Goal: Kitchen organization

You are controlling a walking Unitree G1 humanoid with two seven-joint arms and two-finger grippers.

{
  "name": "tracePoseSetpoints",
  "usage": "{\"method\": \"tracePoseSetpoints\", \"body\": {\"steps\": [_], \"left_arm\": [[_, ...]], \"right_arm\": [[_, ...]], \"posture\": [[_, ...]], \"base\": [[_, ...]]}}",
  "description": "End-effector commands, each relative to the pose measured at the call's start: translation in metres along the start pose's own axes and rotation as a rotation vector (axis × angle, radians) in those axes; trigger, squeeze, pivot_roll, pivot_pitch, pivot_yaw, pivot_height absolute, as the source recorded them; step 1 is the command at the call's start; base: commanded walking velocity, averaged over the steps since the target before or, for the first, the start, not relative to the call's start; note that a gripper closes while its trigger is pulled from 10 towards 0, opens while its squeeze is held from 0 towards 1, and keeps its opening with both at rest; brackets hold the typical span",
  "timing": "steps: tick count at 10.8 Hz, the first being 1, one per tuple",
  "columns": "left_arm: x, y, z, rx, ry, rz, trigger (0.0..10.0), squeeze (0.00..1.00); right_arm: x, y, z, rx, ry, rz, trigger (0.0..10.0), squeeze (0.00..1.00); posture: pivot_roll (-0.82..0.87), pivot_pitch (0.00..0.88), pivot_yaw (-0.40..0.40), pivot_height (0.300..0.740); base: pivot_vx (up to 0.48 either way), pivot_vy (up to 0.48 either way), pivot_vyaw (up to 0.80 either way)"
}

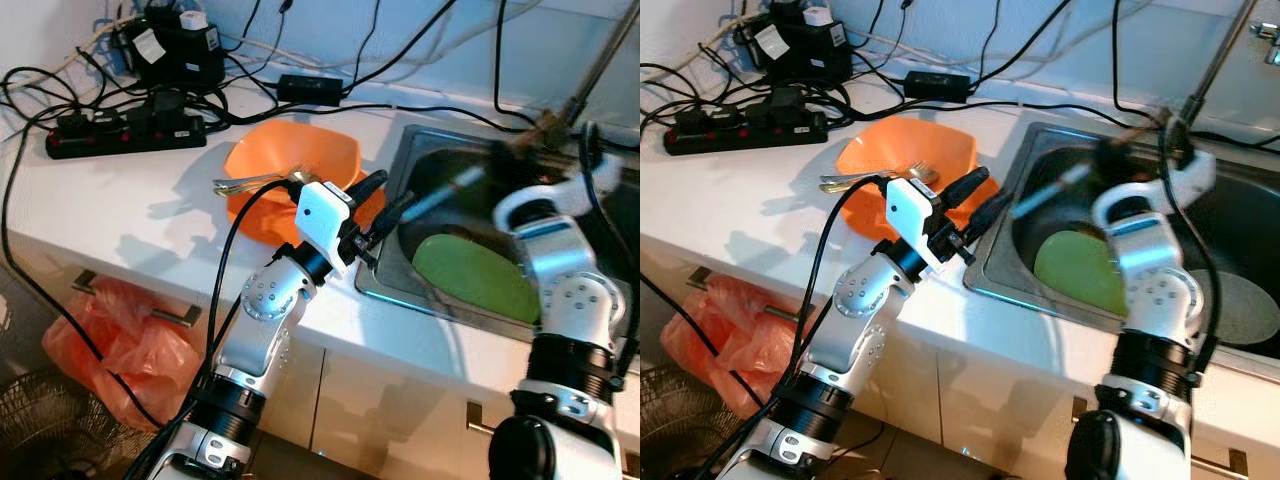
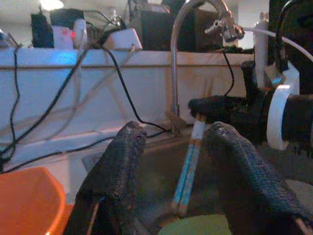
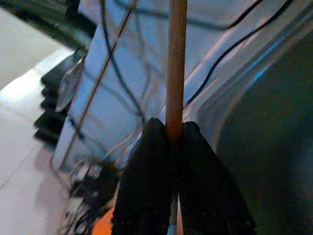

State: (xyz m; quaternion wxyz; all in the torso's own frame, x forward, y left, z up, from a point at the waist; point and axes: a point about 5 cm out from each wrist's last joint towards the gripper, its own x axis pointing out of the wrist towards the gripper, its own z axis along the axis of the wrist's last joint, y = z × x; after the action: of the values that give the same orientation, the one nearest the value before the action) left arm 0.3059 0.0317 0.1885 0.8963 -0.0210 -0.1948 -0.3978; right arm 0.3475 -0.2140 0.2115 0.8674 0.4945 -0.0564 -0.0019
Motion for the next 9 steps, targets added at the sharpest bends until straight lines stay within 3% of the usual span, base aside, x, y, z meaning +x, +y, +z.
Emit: {"method": "tracePoseSetpoints", "body": {"steps": [1, 3, 4, 5, 6, 7, 9], "left_arm": [[0.001, -0.002, 0.003, 0.011, 0.03, -0.042, 10.0, 1.0], [-0.001, 0.0, 0.002, 0.008, 0.087, -0.05, 10.0, 1.0], [-0.002, -0.001, 0.004, -0.04, 0.113, -0.087, 10.0, 1.0], [-0.004, -0.003, 0.002, -0.049, 0.143, -0.117, 10.0, 1.0], [-0.008, -0.007, -0.004, -0.068, 0.234, -0.18, 10.0, 1.0], [-0.012, -0.01, -0.008, -0.086, 0.326, -0.219, 10.0, 1.0], [-0.016, -0.012, -0.014, -0.121, 0.395, -0.247, 10.0, 1.0]], "right_arm": [[0.002, -0.008, 0.015, -0.125, -0.072, -0.083, 0.0, 0.0], [0.002, -0.025, 0.024, -0.294, -0.105, -0.206, 0.0, 0.0], [0.002, -0.037, 0.024, -0.516, -0.084, -0.27, 0.9, 0.0], [0.001, -0.042, 0.023, -0.58, -0.068, -0.287, 7.0, 0.0], [0.0, -0.055, 0.017, -0.716, -0.014, -0.321, 10.0, 0.0], [0.0, -0.061, 0.01, -0.86, 0.046, -0.306, 10.0, 0.0], [-0.001, -0.063, 0.001, -0.92, 0.092, -0.279, 10.0, 0.0]], "posture": [[0.04, 0.04, -0.029, 0.74], [0.05, 0.042, -0.03, 0.74], [0.05, 0.043, -0.031, 0.74], [0.05, 0.043, -0.031, 0.74], [0.05, 0.043, -0.031, 0.74], [0.05, 0.043, -0.031, 0.74], [0.05, 0.043, -0.027, 0.74]], "base": [[0.0, 0.0, 0.0], [0.0, 0.0, 0.0], [0.0, 0.0, 0.0], [0.0, 0.0, 0.0], [0.0, 0.0, 0.0], [0.0, 0.0, 0.0], [0.0, 0.0, 0.0]]}}
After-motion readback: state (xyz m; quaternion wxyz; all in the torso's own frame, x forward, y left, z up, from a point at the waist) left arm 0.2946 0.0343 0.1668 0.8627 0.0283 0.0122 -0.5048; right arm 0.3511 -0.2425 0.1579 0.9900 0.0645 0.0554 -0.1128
